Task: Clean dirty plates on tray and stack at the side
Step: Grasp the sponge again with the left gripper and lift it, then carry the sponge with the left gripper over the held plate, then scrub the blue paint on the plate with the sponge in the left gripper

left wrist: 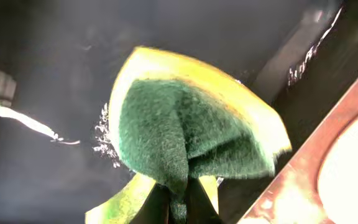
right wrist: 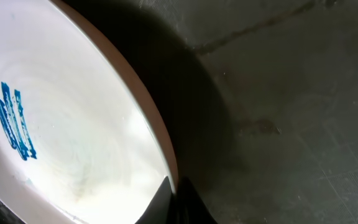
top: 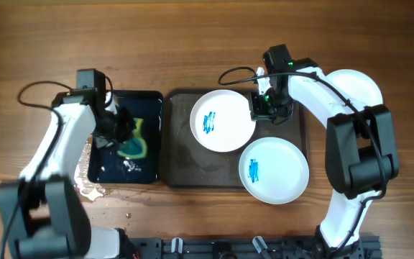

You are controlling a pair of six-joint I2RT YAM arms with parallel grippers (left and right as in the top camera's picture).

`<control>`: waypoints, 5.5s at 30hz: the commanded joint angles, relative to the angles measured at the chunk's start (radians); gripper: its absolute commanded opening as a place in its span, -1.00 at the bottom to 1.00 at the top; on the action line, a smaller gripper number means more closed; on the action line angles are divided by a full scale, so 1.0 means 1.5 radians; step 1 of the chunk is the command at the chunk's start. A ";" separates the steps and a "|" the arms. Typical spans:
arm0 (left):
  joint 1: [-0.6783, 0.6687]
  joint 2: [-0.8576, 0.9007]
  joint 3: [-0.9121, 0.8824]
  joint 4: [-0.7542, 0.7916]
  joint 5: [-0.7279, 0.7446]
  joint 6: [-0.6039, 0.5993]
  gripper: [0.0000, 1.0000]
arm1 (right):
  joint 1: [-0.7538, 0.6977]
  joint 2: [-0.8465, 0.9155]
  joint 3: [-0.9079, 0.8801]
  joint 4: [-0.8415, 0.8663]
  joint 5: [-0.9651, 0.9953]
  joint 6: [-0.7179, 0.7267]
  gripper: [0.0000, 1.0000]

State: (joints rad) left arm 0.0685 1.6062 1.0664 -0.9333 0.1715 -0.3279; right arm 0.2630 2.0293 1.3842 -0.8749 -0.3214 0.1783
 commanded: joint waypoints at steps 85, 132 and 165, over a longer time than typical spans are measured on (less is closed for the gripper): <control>-0.426 0.252 0.022 0.197 0.031 0.010 -0.92 | 0.097 0.077 -0.002 0.017 -0.025 0.127 -0.91; -0.464 0.252 0.143 0.176 -0.104 -0.172 -0.92 | 0.097 0.077 -0.002 -0.002 -0.007 0.125 -0.91; -0.281 0.176 0.177 0.058 -0.138 -0.070 -0.92 | 0.095 0.077 -0.002 -0.022 0.009 0.126 -0.91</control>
State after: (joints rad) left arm -0.4171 1.8961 1.3159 -0.8516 0.0532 -0.4274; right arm 0.4156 2.1056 1.3994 -0.9016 -0.4446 0.3729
